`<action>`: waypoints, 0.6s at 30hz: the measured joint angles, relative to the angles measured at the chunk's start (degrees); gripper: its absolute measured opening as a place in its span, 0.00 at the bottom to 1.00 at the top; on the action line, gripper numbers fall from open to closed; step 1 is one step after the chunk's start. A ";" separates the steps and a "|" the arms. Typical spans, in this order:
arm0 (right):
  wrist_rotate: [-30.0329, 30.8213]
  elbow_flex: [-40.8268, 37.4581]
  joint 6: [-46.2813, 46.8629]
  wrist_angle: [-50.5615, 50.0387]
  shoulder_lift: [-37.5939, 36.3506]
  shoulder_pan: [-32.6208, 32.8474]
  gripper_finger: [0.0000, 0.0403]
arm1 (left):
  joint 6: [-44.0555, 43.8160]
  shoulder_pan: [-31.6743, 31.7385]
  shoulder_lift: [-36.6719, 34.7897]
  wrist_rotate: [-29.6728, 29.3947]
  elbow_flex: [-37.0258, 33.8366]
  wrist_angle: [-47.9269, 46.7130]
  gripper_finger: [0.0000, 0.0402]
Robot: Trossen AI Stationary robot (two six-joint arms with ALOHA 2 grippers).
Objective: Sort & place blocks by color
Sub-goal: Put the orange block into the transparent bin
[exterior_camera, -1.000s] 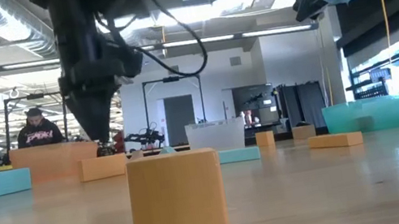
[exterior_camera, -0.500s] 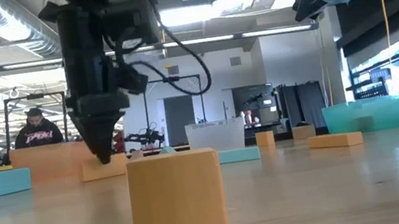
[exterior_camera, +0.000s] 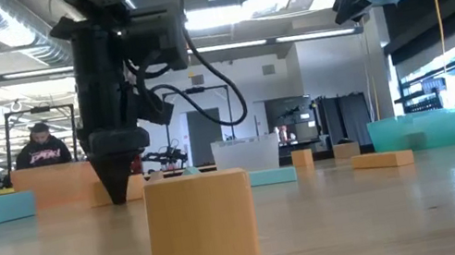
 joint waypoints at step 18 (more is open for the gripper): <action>0.02 0.00 0.02 -0.02 0.00 0.02 0.50 | 1.60 1.40 0.57 1.69 7.38 -5.16 0.31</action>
